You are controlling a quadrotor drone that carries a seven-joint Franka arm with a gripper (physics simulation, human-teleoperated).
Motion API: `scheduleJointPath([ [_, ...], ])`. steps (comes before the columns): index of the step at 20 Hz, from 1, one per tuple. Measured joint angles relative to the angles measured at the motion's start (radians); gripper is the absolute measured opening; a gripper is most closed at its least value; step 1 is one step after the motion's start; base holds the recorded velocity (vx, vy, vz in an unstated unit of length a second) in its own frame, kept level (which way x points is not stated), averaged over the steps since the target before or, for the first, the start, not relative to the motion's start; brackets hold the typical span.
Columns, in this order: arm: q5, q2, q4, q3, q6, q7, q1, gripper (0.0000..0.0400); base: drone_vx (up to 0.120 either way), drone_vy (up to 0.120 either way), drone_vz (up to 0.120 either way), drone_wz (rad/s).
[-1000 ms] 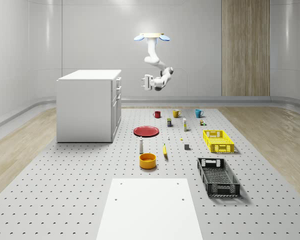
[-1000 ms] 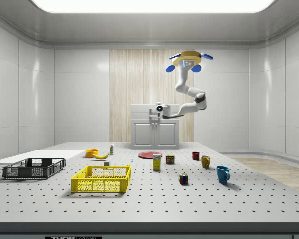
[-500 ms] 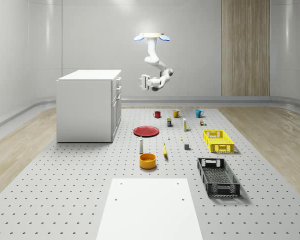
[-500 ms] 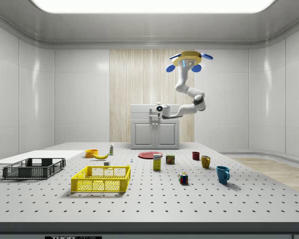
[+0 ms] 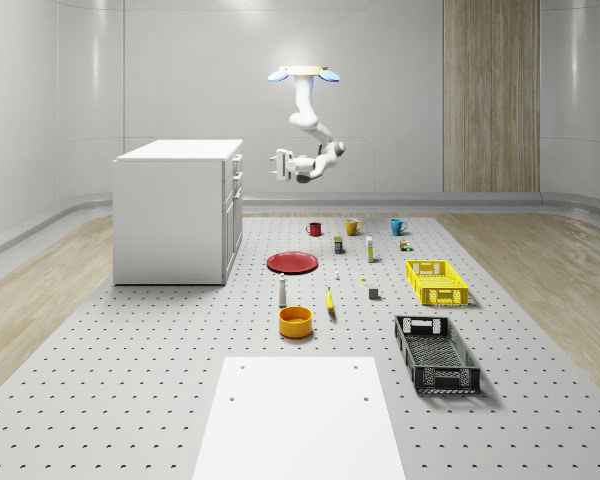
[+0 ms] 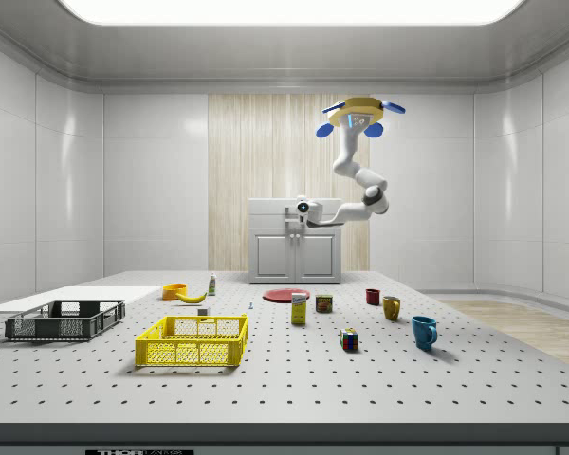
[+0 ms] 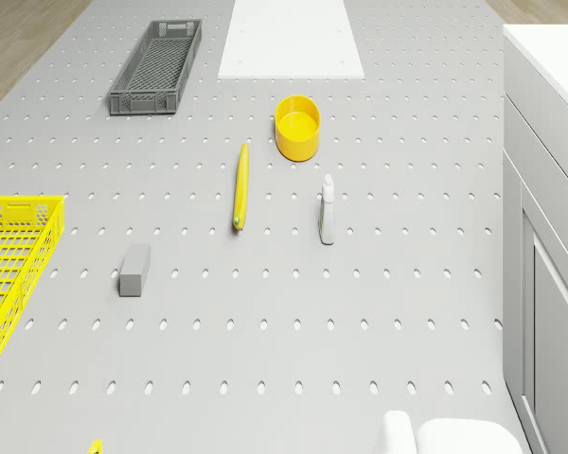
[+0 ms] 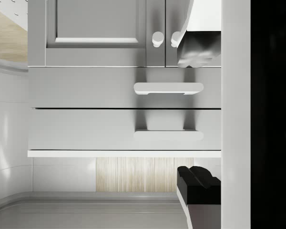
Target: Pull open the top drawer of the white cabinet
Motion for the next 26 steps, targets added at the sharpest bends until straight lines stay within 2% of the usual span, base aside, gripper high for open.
scheduleJointPath([
  [8, 0.121, 0.083, 0.026, 0.069, 0.043, -0.062, 0.027, 0.0305, 0.0, 0.0, 0.0, 0.0],
  [12, 0.171, 0.12, 0.041, 0.1, 0.051, -0.087, 0.028, 0.0305, 0.0, 0.0, 0.0, 0.0],
  [17, 0.215, 0.148, 0.036, 0.121, 0.042, -0.122, 0.011, 0.0305, 0.0, 0.0, 0.0, 0.0],
  [26, 0.269, 0.177, 0.008, 0.146, 0.004, -0.181, -0.038, 0.0305, 0.0, 0.0, 0.0, 0.0],
])
